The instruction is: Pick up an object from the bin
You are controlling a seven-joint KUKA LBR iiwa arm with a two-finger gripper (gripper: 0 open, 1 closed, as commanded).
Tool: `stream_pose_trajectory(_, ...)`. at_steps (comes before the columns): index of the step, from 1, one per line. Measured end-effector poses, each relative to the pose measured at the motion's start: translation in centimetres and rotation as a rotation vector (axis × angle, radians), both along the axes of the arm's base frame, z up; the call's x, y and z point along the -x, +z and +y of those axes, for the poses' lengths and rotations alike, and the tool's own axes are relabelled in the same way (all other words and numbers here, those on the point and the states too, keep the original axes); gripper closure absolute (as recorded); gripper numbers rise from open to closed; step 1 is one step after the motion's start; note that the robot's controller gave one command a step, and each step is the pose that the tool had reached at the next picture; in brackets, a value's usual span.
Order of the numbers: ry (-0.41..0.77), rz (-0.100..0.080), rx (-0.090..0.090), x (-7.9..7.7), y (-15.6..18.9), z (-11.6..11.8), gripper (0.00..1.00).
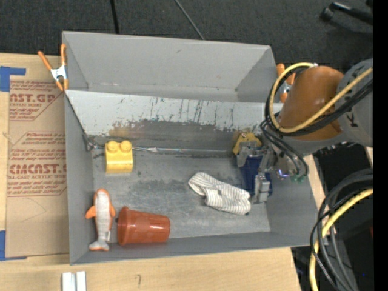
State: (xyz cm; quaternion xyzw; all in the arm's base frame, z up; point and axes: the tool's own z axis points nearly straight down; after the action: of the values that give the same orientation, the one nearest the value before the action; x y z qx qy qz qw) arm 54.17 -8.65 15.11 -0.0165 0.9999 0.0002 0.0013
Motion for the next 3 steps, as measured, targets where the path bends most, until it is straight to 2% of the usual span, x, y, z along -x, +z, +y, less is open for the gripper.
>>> stream_pose_trajectory(1,0.002,0.002,0.000,3.3,-2.4,2.0,0.00)
stream_pose_trajectory(2,-0.139,0.004,0.000,3.0,-8.0,3.5,1.00)
stream_pose_trajectory(3,-0.140,0.004,0.000,3.0,-8.0,3.4,1.00)
